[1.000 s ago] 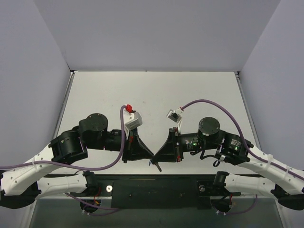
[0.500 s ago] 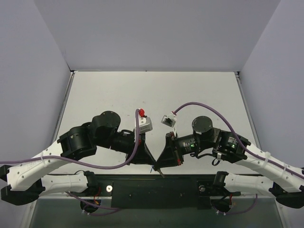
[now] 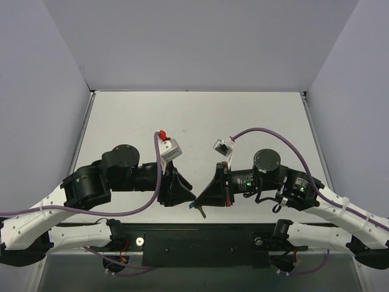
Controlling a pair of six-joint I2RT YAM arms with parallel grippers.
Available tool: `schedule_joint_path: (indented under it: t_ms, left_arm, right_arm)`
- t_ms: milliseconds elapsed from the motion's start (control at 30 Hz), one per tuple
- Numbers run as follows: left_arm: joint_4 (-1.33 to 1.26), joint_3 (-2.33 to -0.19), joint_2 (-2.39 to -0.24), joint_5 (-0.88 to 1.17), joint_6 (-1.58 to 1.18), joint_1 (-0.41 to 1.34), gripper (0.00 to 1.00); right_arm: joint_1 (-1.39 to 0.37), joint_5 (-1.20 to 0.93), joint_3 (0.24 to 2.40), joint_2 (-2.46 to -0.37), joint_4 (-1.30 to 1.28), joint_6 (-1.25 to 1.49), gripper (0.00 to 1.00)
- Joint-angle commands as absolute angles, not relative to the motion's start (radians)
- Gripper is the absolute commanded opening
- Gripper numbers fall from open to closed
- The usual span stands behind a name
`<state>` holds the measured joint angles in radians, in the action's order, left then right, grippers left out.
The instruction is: Remove the keys from the keyring
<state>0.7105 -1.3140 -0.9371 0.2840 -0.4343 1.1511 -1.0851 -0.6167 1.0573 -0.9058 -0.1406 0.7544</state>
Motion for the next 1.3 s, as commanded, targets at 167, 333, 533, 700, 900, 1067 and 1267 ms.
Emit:
schedule_joint_path:
  t_ms: [167, 333, 533, 700, 900, 1067, 1267]
  left_arm:
    - [0.364, -1.186, -0.789, 0.135, -0.589, 1.158, 0.60]
    - [0.282, -1.109, -0.735, 0.103, -0.650, 1.158, 0.62]
    - [0.117, -0.968, -0.628, 0.060, -0.768, 1.158, 0.61]
    - [0.065, -0.922, -0.611, 0.049, -0.805, 1.158, 0.56]
    - [0.031, -0.910, -0.630, 0.066, -0.822, 1.157, 0.51]
    - [0.017, -0.894, -0.643, 0.080, -0.836, 1.158, 0.44]
    - [-0.025, -0.888, -0.650, 0.087, -0.841, 1.158, 0.39]
  right_arm:
    - [-1.077, -0.523, 1.012, -0.868, 0.027, 0.773, 0.00]
    - [-1.077, -0.492, 0.993, -0.848, 0.064, 0.788, 0.00]
    - [-1.077, -0.451, 0.940, -0.808, 0.184, 0.824, 0.00]
    - [-1.078, -0.437, 0.922, -0.801, 0.238, 0.847, 0.00]
    - [-1.080, -0.426, 0.925, -0.801, 0.255, 0.851, 0.00]
    - [-1.081, -0.426, 0.930, -0.802, 0.259, 0.853, 0.00]
    - [-1.081, -0.423, 0.931, -0.802, 0.262, 0.853, 0.00]
